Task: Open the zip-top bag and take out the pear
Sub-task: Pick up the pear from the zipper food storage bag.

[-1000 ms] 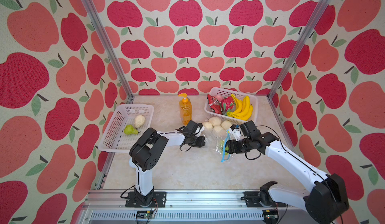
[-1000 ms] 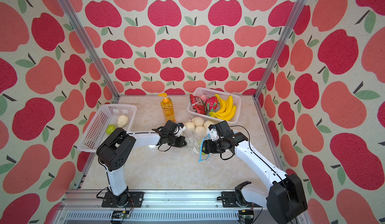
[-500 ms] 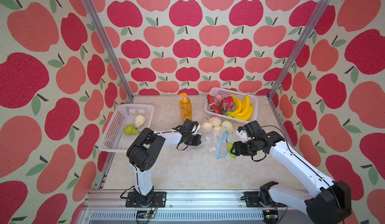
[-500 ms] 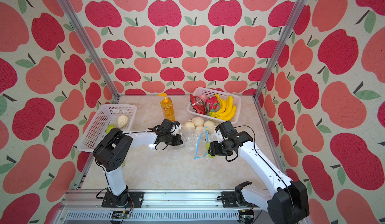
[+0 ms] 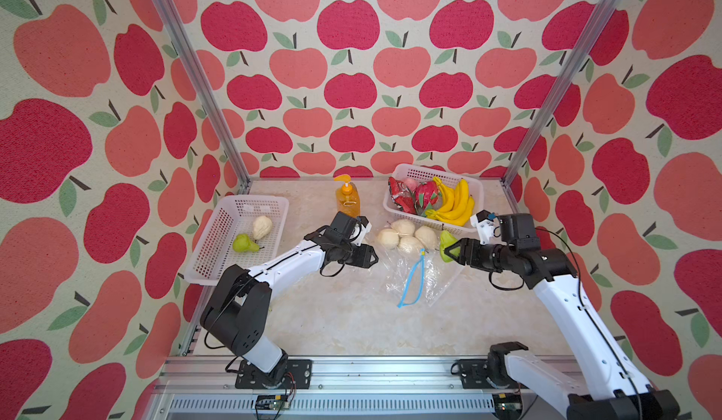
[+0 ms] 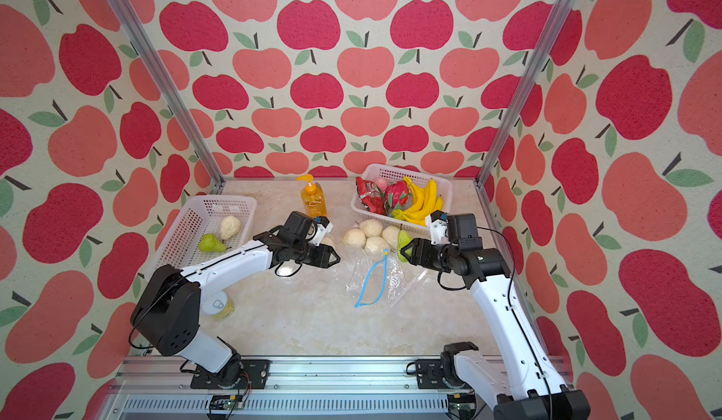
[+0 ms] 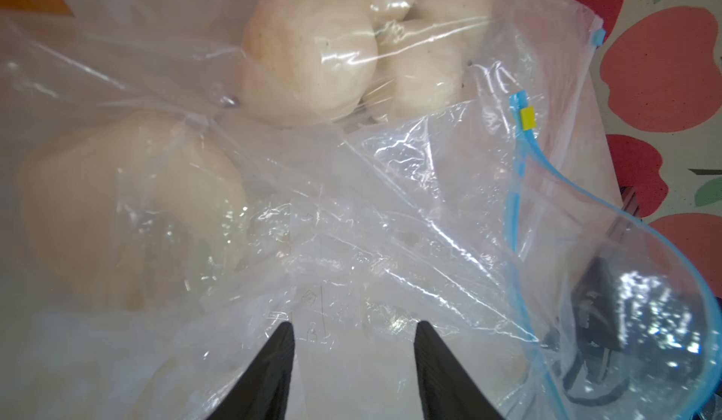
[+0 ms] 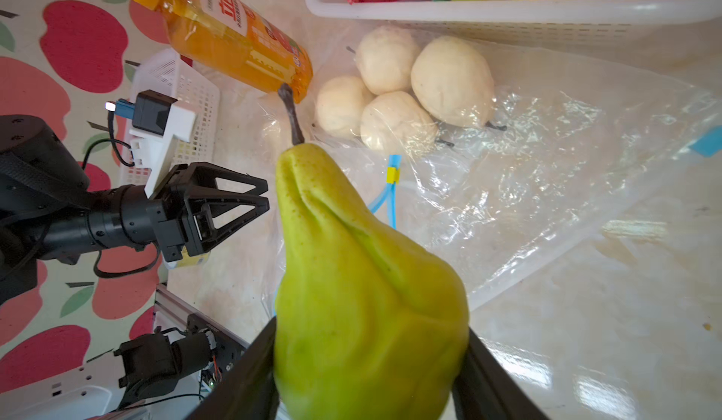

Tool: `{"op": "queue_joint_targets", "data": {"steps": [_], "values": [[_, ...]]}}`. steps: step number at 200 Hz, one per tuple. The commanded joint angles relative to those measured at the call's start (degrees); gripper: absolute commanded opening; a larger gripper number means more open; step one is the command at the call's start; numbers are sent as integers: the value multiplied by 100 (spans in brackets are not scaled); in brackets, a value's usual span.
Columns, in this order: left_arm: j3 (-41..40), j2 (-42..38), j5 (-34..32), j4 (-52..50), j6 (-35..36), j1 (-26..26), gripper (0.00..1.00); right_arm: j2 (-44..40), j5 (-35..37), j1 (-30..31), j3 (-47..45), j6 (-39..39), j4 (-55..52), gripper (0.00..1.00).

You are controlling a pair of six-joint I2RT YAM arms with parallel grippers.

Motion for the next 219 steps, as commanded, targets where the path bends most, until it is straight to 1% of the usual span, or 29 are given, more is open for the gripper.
{"op": "queue_joint_targets", "data": {"steps": [1, 10, 21, 52, 70, 100, 121, 158, 174, 204, 219], "values": [[152, -386, 466, -342, 92, 215, 64, -119, -777, -27, -34, 288, 813, 49], [141, -537, 769, -215, 21, 338, 67, -94, -971, -23, -34, 309, 960, 49], [148, -661, 1097, -80, -97, 488, 73, -44, -1226, -22, -43, 306, 1119, 50], [289, -746, 2266, 568, -674, 883, 80, 158, -1780, 24, -13, 220, 1535, 50], [559, -682, 2588, 731, -924, 894, 82, 354, -1936, 164, 73, 178, 1729, 50], [854, -563, 3027, 1306, -1553, 800, 83, 741, -1883, 645, 352, 106, 1970, 50], [949, -526, 3119, 1588, -1743, 688, 86, 972, -1860, 895, 481, 180, 2151, 50], [964, -487, 3184, 1858, -1962, 574, 88, 1236, -1750, 1143, 656, 304, 2309, 50], [1035, -443, 3136, 1799, -1915, 486, 88, 1326, -1798, 1234, 736, 326, 2353, 51], [1070, -312, 3137, 2022, -2107, 382, 86, 1413, -1924, 1365, 768, 447, 2494, 52], [1123, -276, 3037, 1993, -2104, 331, 86, 1424, -1993, 1405, 741, 523, 2615, 52]]}}
